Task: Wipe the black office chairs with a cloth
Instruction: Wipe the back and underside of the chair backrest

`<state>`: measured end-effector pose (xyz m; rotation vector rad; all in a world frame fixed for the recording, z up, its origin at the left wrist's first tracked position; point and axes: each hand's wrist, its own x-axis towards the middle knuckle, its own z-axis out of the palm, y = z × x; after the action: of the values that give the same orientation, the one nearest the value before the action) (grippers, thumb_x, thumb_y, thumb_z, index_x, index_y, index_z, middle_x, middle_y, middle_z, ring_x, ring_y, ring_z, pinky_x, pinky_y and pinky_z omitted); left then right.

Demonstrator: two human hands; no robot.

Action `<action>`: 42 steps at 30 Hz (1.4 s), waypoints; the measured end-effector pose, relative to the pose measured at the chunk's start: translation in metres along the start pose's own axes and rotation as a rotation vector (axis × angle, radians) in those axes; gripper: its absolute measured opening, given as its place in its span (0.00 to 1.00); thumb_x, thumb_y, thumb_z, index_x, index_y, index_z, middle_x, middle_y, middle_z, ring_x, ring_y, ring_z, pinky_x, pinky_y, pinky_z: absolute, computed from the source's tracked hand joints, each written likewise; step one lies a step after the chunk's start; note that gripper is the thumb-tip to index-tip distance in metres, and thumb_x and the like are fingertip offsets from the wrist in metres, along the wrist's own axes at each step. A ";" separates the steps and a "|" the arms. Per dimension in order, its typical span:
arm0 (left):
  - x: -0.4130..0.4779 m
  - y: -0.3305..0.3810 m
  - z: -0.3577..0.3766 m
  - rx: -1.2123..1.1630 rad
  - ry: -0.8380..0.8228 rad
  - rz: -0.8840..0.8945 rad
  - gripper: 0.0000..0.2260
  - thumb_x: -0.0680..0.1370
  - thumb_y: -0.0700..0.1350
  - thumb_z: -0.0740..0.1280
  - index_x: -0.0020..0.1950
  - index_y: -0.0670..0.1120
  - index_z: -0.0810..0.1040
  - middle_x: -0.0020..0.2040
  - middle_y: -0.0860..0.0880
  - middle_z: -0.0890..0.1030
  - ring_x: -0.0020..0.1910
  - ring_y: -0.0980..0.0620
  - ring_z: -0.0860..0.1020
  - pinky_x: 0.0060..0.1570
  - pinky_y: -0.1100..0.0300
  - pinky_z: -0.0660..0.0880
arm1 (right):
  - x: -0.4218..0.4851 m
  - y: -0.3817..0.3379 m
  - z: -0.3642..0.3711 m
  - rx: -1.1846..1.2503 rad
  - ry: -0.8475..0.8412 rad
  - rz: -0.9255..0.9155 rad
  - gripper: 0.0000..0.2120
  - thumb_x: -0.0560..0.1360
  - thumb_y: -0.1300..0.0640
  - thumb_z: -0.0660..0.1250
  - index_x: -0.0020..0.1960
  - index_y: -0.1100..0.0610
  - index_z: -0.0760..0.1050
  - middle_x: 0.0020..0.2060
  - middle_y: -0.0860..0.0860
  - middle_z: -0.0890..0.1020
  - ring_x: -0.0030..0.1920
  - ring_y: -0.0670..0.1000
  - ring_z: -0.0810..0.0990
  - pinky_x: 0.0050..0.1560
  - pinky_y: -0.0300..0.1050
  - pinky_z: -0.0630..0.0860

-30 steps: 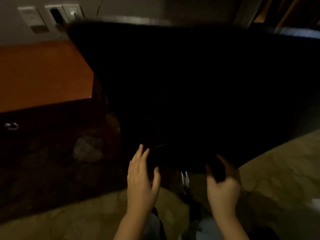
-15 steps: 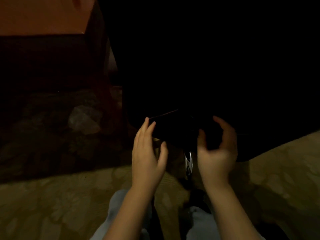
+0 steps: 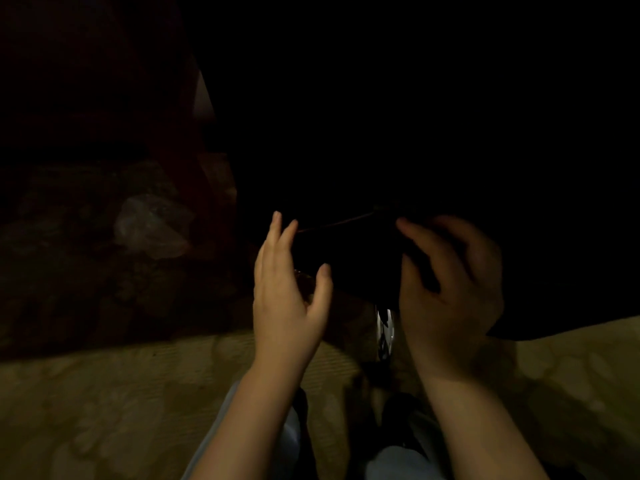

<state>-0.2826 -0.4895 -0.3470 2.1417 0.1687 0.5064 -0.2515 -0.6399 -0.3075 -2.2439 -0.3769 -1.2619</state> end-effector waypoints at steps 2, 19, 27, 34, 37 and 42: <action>0.003 -0.004 0.000 0.001 -0.012 -0.008 0.27 0.78 0.55 0.61 0.76 0.50 0.60 0.78 0.57 0.55 0.75 0.60 0.55 0.68 0.69 0.56 | 0.006 -0.001 -0.008 -0.007 -0.004 0.019 0.09 0.75 0.63 0.68 0.55 0.56 0.80 0.56 0.51 0.74 0.57 0.53 0.74 0.63 0.32 0.65; 0.011 -0.002 0.013 -0.078 -0.002 -0.026 0.28 0.77 0.56 0.61 0.76 0.53 0.59 0.77 0.60 0.55 0.73 0.69 0.53 0.66 0.76 0.55 | 0.006 0.014 -0.020 0.008 0.041 0.060 0.10 0.74 0.67 0.68 0.54 0.58 0.80 0.56 0.53 0.74 0.58 0.53 0.74 0.64 0.35 0.68; 0.009 0.006 0.005 -0.121 0.028 -0.052 0.31 0.75 0.59 0.58 0.76 0.51 0.60 0.77 0.56 0.57 0.75 0.60 0.57 0.69 0.63 0.58 | 0.010 0.042 -0.050 -0.060 0.079 0.152 0.13 0.70 0.70 0.68 0.53 0.60 0.79 0.52 0.65 0.78 0.57 0.58 0.75 0.63 0.31 0.66; 0.011 0.013 -0.009 -0.109 0.148 0.014 0.28 0.77 0.54 0.61 0.74 0.44 0.63 0.70 0.48 0.65 0.70 0.55 0.65 0.68 0.67 0.63 | -0.011 0.098 -0.064 0.061 0.333 0.576 0.13 0.77 0.57 0.68 0.57 0.66 0.76 0.53 0.64 0.78 0.56 0.57 0.79 0.54 0.50 0.76; 0.014 0.015 -0.017 -0.138 0.218 0.021 0.28 0.78 0.53 0.62 0.74 0.43 0.62 0.71 0.46 0.64 0.70 0.50 0.66 0.68 0.48 0.67 | -0.006 0.049 -0.050 0.017 0.289 0.465 0.14 0.74 0.63 0.68 0.60 0.63 0.75 0.56 0.62 0.77 0.60 0.51 0.76 0.60 0.41 0.73; 0.016 0.007 -0.027 -0.156 0.154 -0.073 0.29 0.79 0.56 0.62 0.78 0.54 0.56 0.77 0.56 0.58 0.75 0.57 0.59 0.72 0.50 0.62 | -0.012 -0.024 -0.011 0.087 -0.199 0.220 0.16 0.74 0.53 0.64 0.62 0.49 0.73 0.60 0.47 0.71 0.61 0.39 0.66 0.59 0.27 0.66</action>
<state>-0.2798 -0.4680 -0.3229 1.9380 0.2833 0.6213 -0.2776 -0.6263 -0.3056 -2.2715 -0.2439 -0.8979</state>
